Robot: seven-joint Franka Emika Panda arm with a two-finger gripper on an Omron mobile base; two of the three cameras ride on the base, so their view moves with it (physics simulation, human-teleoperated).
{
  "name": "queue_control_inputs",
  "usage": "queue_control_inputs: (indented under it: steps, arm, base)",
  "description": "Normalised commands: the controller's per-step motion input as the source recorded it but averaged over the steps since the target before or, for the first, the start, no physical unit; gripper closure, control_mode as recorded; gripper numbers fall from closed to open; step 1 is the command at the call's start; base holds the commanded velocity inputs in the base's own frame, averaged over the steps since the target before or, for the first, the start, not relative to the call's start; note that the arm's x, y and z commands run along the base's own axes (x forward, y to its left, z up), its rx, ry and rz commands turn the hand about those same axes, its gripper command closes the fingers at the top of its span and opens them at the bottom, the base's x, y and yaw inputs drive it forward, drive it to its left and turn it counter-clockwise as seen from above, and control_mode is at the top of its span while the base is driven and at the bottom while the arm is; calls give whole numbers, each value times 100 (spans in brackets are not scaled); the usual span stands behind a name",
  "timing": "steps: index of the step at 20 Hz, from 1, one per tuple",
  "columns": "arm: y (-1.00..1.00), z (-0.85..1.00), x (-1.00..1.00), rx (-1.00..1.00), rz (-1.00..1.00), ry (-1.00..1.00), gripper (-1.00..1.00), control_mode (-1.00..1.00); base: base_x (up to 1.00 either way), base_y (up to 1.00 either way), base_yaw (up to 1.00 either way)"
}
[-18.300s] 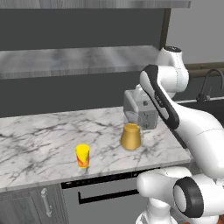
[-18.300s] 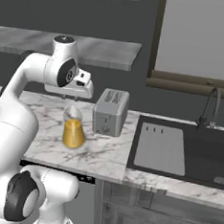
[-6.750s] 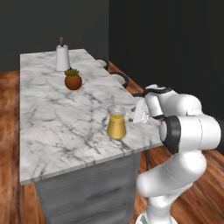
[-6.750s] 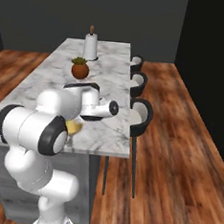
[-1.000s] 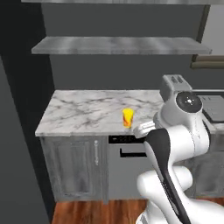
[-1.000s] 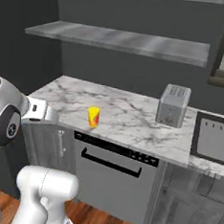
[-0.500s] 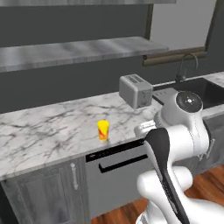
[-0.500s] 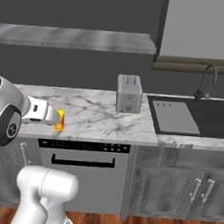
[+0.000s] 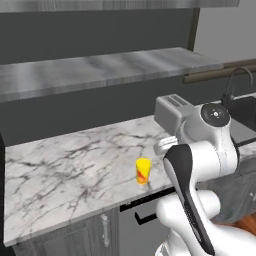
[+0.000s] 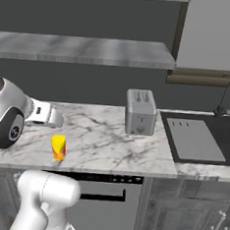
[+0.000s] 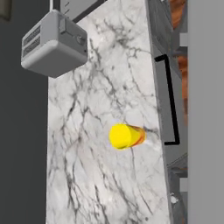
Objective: Place the pitcher and cup on the dining counter for serving.
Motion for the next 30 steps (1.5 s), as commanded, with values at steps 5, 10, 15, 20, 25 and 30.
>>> queue_control_inputs:
  steps: [5, 10, 15, 20, 25, 30]
  arm:
    - [0, 0, 0, 0, 0, 0, -100, 100]
    - [2, -11, 4, 0, 9, 10, -100, -100]
    - [4, -55, 39, 0, 1, 37, -100, -100]
    - [12, -49, 65, 0, -7, 33, -100, -100]
    - [2, -14, 27, 0, -8, 16, -100, -100]
    - [-1, -29, 19, 0, 0, 6, -100, -100]
  base:
    - [29, 5, 12]
    - [0, 2, 3]
    - [0, 0, 0]
    - [0, 0, 0]
    - [0, 0, 0]
    - [0, 0, 0]
